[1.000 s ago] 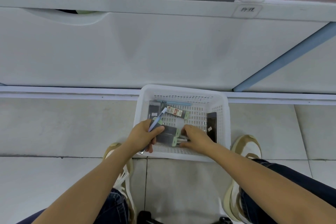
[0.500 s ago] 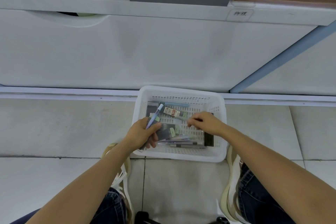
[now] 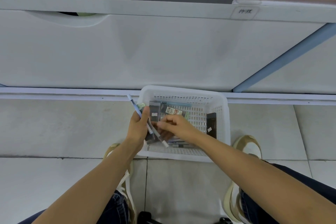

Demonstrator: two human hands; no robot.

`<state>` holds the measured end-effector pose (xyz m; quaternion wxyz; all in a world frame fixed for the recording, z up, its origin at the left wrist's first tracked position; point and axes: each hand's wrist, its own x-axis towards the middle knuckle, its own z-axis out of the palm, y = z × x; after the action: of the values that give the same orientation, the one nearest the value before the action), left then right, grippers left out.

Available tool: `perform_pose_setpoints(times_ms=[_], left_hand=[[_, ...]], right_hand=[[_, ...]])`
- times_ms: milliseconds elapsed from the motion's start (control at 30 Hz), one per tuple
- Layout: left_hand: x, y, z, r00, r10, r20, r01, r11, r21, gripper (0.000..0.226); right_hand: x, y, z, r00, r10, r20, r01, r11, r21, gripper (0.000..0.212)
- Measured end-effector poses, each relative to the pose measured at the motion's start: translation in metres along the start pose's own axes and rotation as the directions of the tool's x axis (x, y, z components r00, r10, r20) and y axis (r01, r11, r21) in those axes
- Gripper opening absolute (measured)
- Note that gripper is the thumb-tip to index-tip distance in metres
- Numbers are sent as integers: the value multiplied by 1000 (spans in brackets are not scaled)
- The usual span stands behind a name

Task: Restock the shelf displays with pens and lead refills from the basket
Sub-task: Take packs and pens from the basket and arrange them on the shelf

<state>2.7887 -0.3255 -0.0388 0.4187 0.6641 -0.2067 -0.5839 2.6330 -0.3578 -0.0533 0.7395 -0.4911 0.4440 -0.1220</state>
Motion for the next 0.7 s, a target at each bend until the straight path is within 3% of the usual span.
perform_pose_setpoints(times_ms=[100, 167, 267, 467, 700], left_hand=[[3, 3, -7, 997, 82, -2, -81, 986, 143, 27], [4, 5, -17, 993, 119, -5, -115, 967, 228, 24], [6, 5, -33, 989, 143, -25, -129, 947, 294, 25], [9, 2, -45, 989, 144, -28, -126, 929, 347, 25], [11, 7, -41, 994, 113, -10, -104, 944, 312, 32]], right_hand=[[14, 3, -9, 978, 29, -206, -41, 998, -51, 16], [30, 6, -14, 941, 103, -322, -142, 985, -99, 28], [55, 7, -2, 932, 166, -322, -227, 960, -163, 45], [82, 18, 32, 884, 68, -462, -234, 921, -312, 24], [61, 6, -9, 897, 79, -434, -158, 976, -148, 23]])
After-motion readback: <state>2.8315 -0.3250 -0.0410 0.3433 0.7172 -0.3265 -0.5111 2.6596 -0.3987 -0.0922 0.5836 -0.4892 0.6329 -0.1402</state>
